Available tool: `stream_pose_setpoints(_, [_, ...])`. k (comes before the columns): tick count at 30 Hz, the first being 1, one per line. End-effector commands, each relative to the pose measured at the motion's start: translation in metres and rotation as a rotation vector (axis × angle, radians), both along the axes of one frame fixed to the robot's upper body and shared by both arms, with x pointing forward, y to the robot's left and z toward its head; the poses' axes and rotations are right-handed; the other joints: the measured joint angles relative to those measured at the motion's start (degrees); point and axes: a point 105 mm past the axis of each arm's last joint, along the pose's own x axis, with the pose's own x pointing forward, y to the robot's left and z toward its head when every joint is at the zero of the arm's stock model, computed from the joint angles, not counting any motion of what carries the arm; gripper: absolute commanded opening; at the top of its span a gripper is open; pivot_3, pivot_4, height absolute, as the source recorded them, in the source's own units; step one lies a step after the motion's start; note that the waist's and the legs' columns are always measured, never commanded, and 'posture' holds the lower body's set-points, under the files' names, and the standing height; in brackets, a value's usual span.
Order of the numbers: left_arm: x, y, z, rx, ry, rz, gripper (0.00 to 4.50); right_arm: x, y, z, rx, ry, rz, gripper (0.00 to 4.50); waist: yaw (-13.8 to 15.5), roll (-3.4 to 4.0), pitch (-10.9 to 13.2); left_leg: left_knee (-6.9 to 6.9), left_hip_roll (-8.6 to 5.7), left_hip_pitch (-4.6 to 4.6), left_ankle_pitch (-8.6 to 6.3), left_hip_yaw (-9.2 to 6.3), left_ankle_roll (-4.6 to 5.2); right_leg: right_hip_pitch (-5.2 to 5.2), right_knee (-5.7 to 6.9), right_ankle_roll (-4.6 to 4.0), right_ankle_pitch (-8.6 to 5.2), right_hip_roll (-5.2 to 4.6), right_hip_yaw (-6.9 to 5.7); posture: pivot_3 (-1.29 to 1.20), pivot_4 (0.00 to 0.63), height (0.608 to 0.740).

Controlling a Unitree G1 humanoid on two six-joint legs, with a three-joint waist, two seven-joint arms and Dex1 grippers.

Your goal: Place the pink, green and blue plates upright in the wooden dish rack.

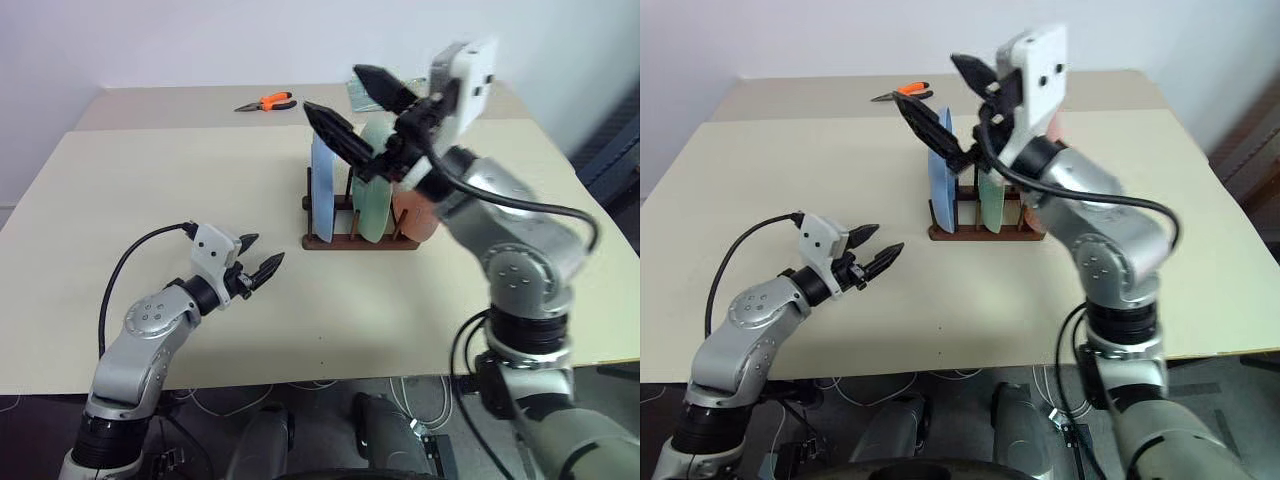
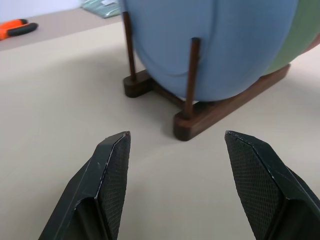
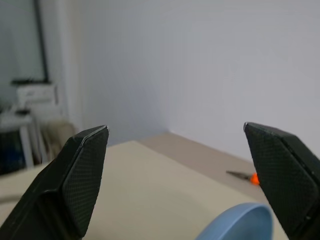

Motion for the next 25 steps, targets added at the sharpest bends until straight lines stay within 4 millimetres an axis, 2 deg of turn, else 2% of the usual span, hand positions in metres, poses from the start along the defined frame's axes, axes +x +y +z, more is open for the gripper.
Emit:
stream_pose_setpoints(1, [0.007, 0.026, 0.009, 0.048, -0.075, 0.094, 3.10, -0.010, -0.054, 0.015, -0.010, -0.076, -0.070, 4.40, 0.25, -0.03, -0.01, 0.02, 0.00, -0.01, -0.01, 0.00, 0.01, 0.04, -0.04, 0.00, 0.00, 0.00, -0.01, 0.00, 0.150, 0.740])
stream_pose_setpoints(3, [0.011, 0.044, 0.004, 0.082, -0.083, 0.152, 3.10, -0.004, -0.106, -0.002, -0.066, -0.009, -0.228, 4.40, 0.42, -0.05, -0.02, 0.03, -0.02, -0.04, -0.02, 0.00, 0.04, 0.10, -0.15, -0.02, -0.02, -0.03, -0.02, 0.00, 0.150, 0.740])
stream_pose_setpoints(5, [0.014, 0.057, -0.001, 0.115, -0.087, 0.187, 3.10, -0.002, -0.146, -0.022, -0.121, 0.068, -0.355, 4.40, 0.72, -0.08, -0.04, 0.04, -0.03, -0.03, -0.07, 0.03, 0.13, 0.17, -0.21, 0.00, -0.04, -0.07, -0.02, 0.00, 0.150, 0.740])
stream_pose_setpoints(7, [0.016, 0.062, -0.009, 0.145, -0.082, 0.190, 3.10, -0.002, -0.176, -0.056, -0.184, 0.168, -0.448, 4.40, 0.75, -0.04, -0.04, 0.03, -0.03, 0.01, -0.11, 0.16, 0.18, 0.18, -0.24, 0.00, -0.05, -0.12, 0.00, 0.00, 0.150, 0.740])
stream_pose_setpoints(9, [0.018, 0.062, -0.015, 0.156, -0.081, 0.184, 3.10, -0.004, -0.194, -0.085, -0.237, 0.249, -0.488, 4.40, 0.69, -0.01, -0.06, 0.02, -0.02, 0.05, -0.11, 0.23, 0.20, 0.17, -0.22, 0.01, -0.05, -0.13, 0.03, 0.00, 0.150, 0.740])
stream_pose_setpoints(12, [0.021, 0.061, -0.020, 0.149, -0.084, 0.176, 3.10, -0.002, -0.206, -0.119, -0.293, 0.318, -0.533, 4.40, 0.10, 0.09, -0.04, 0.10, -0.02, 0.06, -0.11, 0.32, 0.20, 0.17, -0.18, 0.03, -0.04, -0.15, 0.08, 0.00, 0.150, 0.740])
stream_pose_setpoints(15, [0.020, 0.063, -0.023, 0.139, -0.087, 0.169, 3.10, 0.002, -0.209, -0.141, -0.315, 0.354, -0.550, 4.40, -0.09, 0.08, -0.05, 0.12, -0.01, 0.08, -0.11, 0.36, 0.20, 0.17, -0.15, 0.12, -0.09, -0.16, 0.11, 0.00, 0.150, 0.740])
stream_pose_setpoints(20, [0.016, 0.067, -0.031, 0.143, -0.079, 0.173, 3.10, 0.010, -0.213, -0.157, -0.322, 0.363, -0.571, 4.40, 0.11, 0.10, -0.04, 0.13, -0.03, 0.06, -0.11, 0.36, 0.20, 0.17, -0.16, 0.02, -0.03, -0.18, 0.10, 0.00, 0.150, 0.740])
stream_pose_setpoints(25, [0.015, 0.069, -0.028, 0.138, -0.092, 0.194, 3.10, 0.021, -0.209, -0.171, -0.343, 0.361, -0.580, 4.40, 0.17, 0.09, -0.04, 0.15, -0.05, 0.07, -0.11, 0.35, 0.20, 0.18, -0.15, 0.03, -0.03, -0.19, 0.10, 0.00, 0.150, 0.740])
